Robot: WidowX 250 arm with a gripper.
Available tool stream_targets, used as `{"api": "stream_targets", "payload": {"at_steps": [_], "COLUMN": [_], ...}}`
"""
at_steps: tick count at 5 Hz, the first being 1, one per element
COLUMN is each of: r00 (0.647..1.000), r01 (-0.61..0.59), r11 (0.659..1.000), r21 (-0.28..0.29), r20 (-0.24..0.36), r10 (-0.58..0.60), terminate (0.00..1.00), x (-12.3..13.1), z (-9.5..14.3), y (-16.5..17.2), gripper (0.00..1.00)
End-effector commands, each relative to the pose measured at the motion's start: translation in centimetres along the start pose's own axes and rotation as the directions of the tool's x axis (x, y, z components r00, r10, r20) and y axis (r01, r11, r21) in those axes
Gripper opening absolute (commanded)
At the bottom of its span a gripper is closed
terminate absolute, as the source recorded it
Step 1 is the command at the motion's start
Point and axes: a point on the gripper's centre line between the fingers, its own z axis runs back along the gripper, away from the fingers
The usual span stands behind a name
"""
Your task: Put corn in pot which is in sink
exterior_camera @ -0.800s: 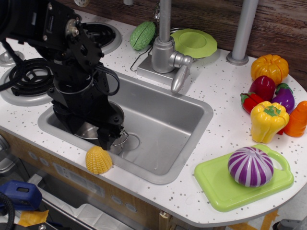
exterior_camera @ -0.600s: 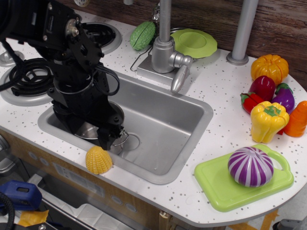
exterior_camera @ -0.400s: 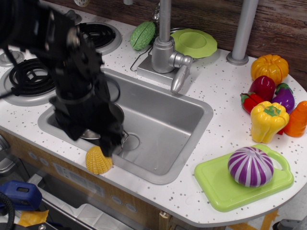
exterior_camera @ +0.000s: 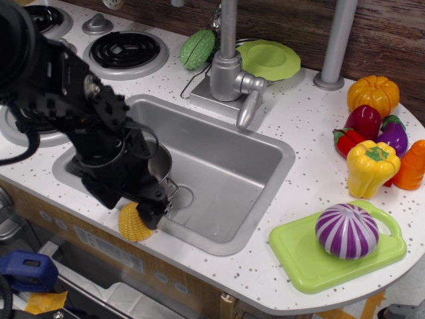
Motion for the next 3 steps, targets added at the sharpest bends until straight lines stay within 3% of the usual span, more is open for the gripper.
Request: {"api": "stream_targets", "payload": {"at_steps": [1,2,3], "r00": [0.999,0.999,0.998], "r01": [-0.011,-0.026,-0.037], "r11": [1.0,1.0,0.999], "r21": [0.009,-0.003,-0.016], "r20": [0.031,0.037,0.041], "r10": [0.011,0.026,0.038], "terminate": [0.0,0.0,0.0], "x": [-0.06,-0.26,-0.27], "z": [-0.34,-0.69,-0.89], "y": [0.74,0.73,0.77], "gripper": [1.0,1.0,0.0]}}
